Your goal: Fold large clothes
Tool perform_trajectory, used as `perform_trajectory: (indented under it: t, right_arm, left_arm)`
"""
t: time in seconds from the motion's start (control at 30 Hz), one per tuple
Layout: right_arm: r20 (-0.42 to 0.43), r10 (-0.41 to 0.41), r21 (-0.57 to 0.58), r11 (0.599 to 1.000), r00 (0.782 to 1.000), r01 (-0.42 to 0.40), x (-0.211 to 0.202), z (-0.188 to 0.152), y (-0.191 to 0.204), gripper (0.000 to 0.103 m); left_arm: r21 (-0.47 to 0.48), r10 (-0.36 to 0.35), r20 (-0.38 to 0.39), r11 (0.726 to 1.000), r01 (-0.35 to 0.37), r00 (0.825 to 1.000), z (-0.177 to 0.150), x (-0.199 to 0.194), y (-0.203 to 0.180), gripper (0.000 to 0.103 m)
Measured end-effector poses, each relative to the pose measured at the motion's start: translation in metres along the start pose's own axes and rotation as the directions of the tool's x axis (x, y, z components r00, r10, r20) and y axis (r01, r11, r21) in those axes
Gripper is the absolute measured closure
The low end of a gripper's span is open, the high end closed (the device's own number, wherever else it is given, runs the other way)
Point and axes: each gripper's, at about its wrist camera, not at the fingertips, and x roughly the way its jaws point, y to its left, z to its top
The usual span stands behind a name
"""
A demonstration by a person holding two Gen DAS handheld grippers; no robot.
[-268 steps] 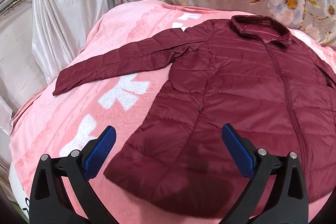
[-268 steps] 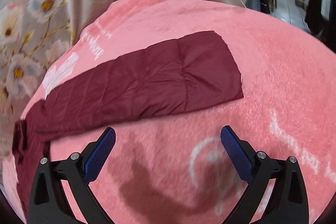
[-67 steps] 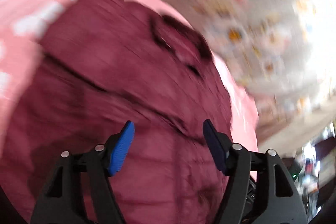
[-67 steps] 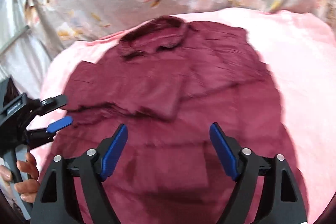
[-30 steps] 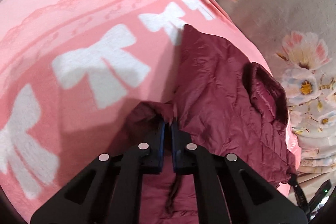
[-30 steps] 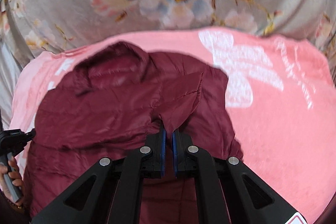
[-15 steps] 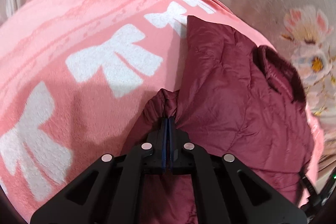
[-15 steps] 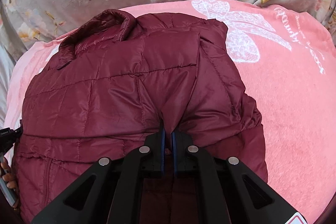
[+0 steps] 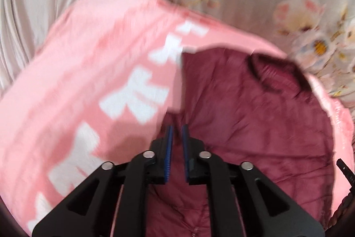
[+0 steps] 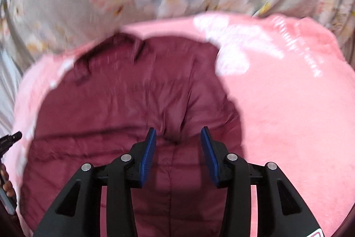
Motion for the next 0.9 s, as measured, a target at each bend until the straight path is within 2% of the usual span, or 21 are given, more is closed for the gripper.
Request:
perform_trajectory:
  t: [0.07, 0.13, 0.2, 0.27, 0.33, 0.4, 0.43, 0.57, 0.7, 0.8, 0.9]
  right_arm:
    - [0.033, 0.030, 0.005, 1.000, 0.999, -0.030, -0.010, 0.017, 0.009, 0.060]
    - [0.035, 0.071, -0.020, 0.997, 0.997, -0.070, -0.006, 0.040, 0.035, 0.060]
    - [0.019, 0.087, -0.074, 0.994, 0.996, -0.085, 0.014, 0.054, 0.066, 0.062]
    - [-0.024, 0.065, -0.112, 0.991, 0.998, -0.068, 0.044, 0.061, 0.089, 0.064]
    - [-0.070, 0.053, -0.134, 0.989, 0.996, -0.062, 0.073, 0.058, 0.101, 0.066]
    - [-0.112, 0.007, -0.178, 0.984, 0.994, -0.027, 0.095, 0.046, 0.109, 0.074]
    - [-0.138, 0.003, -0.196, 0.980, 0.990, -0.030, 0.101, 0.037, 0.111, 0.074]
    - [-0.160, 0.003, -0.269, 0.962, 0.987, -0.047, 0.091, -0.003, 0.112, 0.074]
    - [-0.177, 0.029, -0.263, 0.962, 0.984, -0.076, 0.078, -0.023, 0.103, 0.075]
    - [-0.190, 0.046, -0.219, 0.972, 0.981, -0.088, 0.075, -0.016, 0.100, 0.075]
    - [-0.129, 0.057, -0.173, 0.982, 0.990, -0.079, 0.064, -0.002, 0.097, 0.075]
  left_arm:
    - [0.010, -0.029, 0.034, 1.000, 0.029, 0.999, 0.019, -0.010, -0.015, 0.082]
    - [0.030, -0.080, 0.037, 0.996, 0.079, 0.996, 0.042, -0.002, -0.047, 0.065]
    - [0.029, -0.141, -0.018, 0.990, 0.141, 0.990, 0.051, 0.019, -0.073, 0.064]
    - [0.006, -0.189, -0.082, 0.982, 0.190, 0.978, 0.051, 0.049, -0.095, 0.064]
    - [0.024, -0.147, -0.148, 0.988, 0.152, 0.978, 0.041, 0.082, -0.113, 0.064]
    - [0.041, -0.112, -0.194, 0.992, 0.123, 0.974, 0.027, 0.102, -0.118, 0.064]
    - [0.042, -0.116, -0.212, 0.991, 0.128, 0.970, 0.018, 0.107, -0.116, 0.064]
    - [0.107, -0.105, -0.201, 0.986, 0.128, 0.974, -0.008, 0.099, -0.106, 0.064]
    - [0.152, -0.105, -0.202, 0.979, 0.137, 0.974, -0.025, 0.092, -0.096, 0.064]
    - [0.172, -0.090, -0.182, 0.977, 0.122, 0.979, -0.031, 0.095, -0.098, 0.064]
    - [0.175, -0.086, -0.161, 0.978, 0.114, 0.983, -0.033, 0.096, -0.099, 0.064]
